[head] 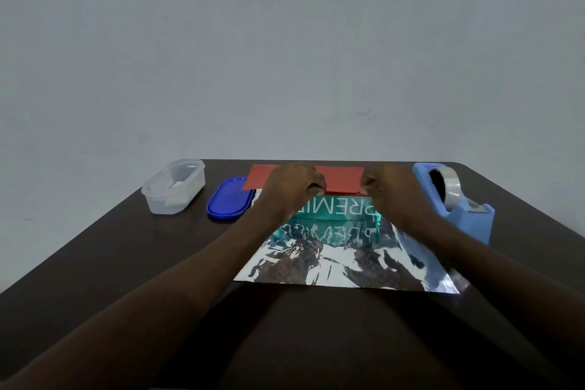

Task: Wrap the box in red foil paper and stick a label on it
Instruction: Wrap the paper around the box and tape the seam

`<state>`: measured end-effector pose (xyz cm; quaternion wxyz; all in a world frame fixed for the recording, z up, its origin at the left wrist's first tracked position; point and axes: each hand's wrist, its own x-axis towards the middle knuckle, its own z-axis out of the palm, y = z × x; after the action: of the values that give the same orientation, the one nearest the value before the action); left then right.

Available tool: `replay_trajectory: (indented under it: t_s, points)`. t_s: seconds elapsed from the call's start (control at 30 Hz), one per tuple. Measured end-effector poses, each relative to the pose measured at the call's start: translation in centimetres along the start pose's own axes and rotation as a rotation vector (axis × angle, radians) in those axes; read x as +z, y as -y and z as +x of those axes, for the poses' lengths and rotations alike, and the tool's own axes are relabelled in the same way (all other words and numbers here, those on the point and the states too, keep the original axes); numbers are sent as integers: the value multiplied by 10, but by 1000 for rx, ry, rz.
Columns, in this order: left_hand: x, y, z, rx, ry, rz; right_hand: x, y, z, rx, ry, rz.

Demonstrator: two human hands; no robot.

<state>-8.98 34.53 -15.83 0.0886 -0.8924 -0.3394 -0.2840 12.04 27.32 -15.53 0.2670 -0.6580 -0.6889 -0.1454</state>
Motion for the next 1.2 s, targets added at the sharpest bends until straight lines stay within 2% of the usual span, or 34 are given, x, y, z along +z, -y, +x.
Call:
replay_trajectory:
  t_s: [0.07, 0.17, 0.33, 0.47, 0.57, 0.7, 0.8, 1.03, 1.2]
  points:
    - [1, 1, 0, -12, -6, -25, 1, -9, -3, -18, -13, 47]
    - [2, 1, 0, -20, -10, -40, 3, -16, -7, -85, -21, -89]
    - [0, -1, 0, -36, 3, -37, 0, -20, -7, -46, 18, -231]
    - [0, -3, -1, -35, 3, -19, -14, -2, -5, -34, -16, -330]
    - [0, -4, -2, -43, 1, -17, -10, 13, -1, -100, -84, -275]
    - [0, -7, -4, -66, -24, -25, 14, 23, 0, -126, -25, -152]
    - [-1, -3, -8, -82, -23, -31, 24, 17, -2, -122, -58, -107]
    - [-18, 40, -25, -123, 40, -17, 27, 16, -3, -145, -78, -107]
    - [-22, 56, -34, -190, 22, -30, 27, 18, -6, -141, -106, -115]
